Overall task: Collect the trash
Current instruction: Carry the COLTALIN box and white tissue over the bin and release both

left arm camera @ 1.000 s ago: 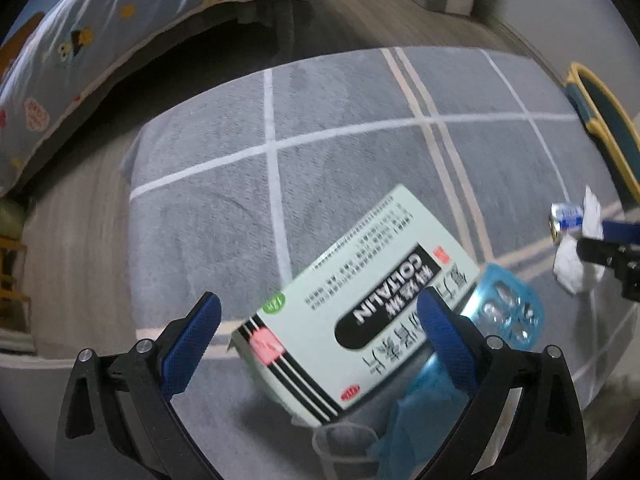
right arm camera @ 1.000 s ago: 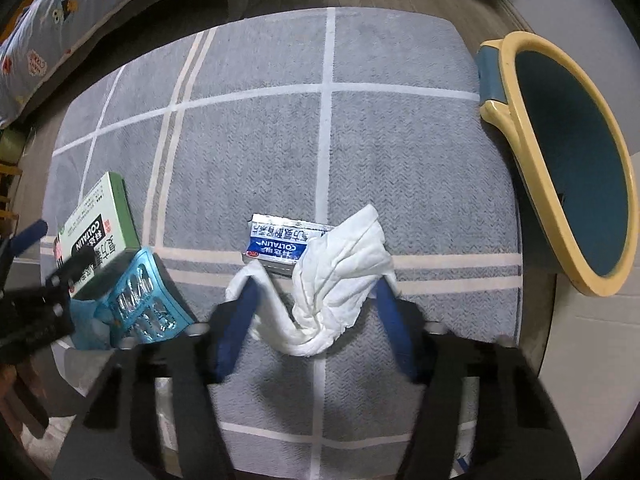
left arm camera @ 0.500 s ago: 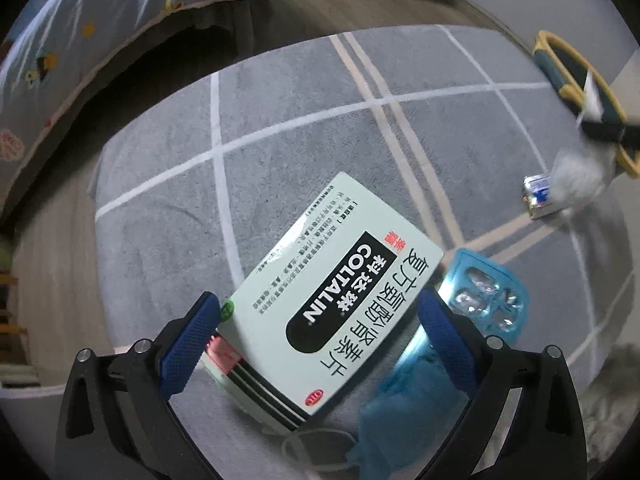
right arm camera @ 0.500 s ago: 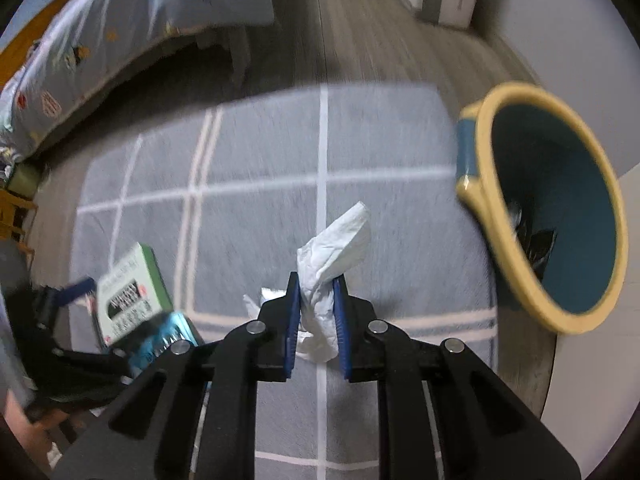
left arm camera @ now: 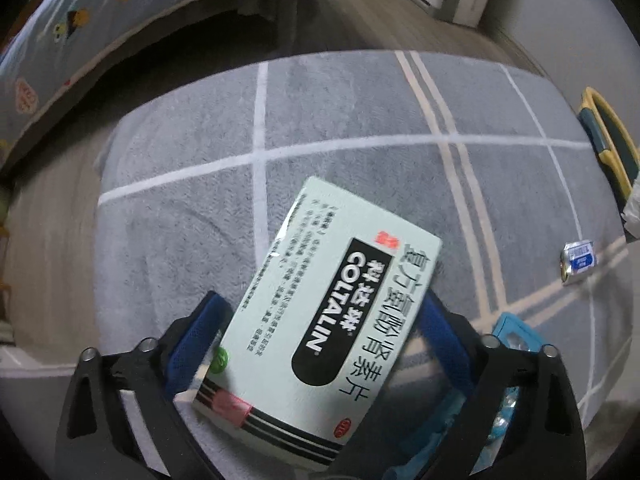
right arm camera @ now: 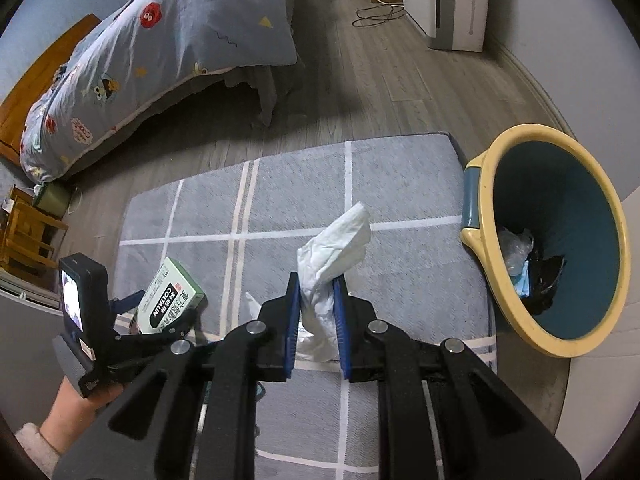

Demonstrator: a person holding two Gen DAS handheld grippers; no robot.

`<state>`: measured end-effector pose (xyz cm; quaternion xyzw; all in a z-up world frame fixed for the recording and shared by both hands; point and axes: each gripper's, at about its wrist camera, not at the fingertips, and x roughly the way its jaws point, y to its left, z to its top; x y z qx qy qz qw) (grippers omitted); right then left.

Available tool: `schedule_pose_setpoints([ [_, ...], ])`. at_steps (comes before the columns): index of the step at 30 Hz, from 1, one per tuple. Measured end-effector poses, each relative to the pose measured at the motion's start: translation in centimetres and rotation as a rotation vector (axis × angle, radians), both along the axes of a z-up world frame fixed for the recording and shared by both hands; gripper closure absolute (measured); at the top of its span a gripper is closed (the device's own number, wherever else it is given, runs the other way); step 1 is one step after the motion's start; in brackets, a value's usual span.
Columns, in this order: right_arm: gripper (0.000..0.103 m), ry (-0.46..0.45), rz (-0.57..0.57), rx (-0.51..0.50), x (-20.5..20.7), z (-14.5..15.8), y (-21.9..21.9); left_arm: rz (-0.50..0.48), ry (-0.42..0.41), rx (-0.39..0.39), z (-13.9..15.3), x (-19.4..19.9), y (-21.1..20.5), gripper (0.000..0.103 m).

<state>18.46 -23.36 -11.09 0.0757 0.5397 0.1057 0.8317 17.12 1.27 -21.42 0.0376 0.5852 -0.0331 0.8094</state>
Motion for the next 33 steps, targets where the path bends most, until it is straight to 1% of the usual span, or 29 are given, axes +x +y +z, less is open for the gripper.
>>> schedule_pose_setpoints([
  [1,0.087,-0.003,-0.001,0.003,0.0,0.0,0.0,-0.003,-0.007,0.000,0.2,-0.2,0.0,0.018],
  [3,0.087,-0.012,-0.002,0.009,0.1,0.4,0.0,0.001,-0.019,-0.034,0.5,-0.1,0.0,0.020],
  [7,0.087,-0.031,-0.011,0.028,0.2,1.2,-0.3,0.017,-0.069,-0.034,1.8,-0.4,0.3,0.020],
  [12,0.087,-0.068,-0.019,0.026,0.1,2.7,-1.0,0.014,-0.146,-0.044,5.0,-0.1,-1.0,0.021],
  [16,0.087,-0.117,-0.044,0.016,0.2,4.4,-2.4,-0.019,-0.243,-0.039,8.1,-0.4,-2.9,0.021],
  [19,0.087,-0.150,-0.064,0.007,0.3,5.7,-3.6,-0.034,-0.290,-0.089,10.3,0.1,-4.1,0.021],
  [22,0.087,-0.182,-0.086,0.010,0.2,7.0,-5.0,-0.052,-0.313,-0.125,11.9,0.1,-6.0,0.020],
  [26,0.087,-0.221,-0.115,0.006,0.0,8.3,-6.9,-0.091,-0.339,-0.125,13.2,-0.1,-8.8,0.020],
  [30,0.087,-0.231,-0.146,0.012,-0.3,8.8,-9.3,-0.119,-0.334,-0.151,13.9,0.1,-10.9,0.020],
  [33,0.087,-0.243,-0.154,-0.006,-0.6,9.6,-11.3,-0.183,-0.327,-0.154,15.0,0.9,-13.4,0.020],
])
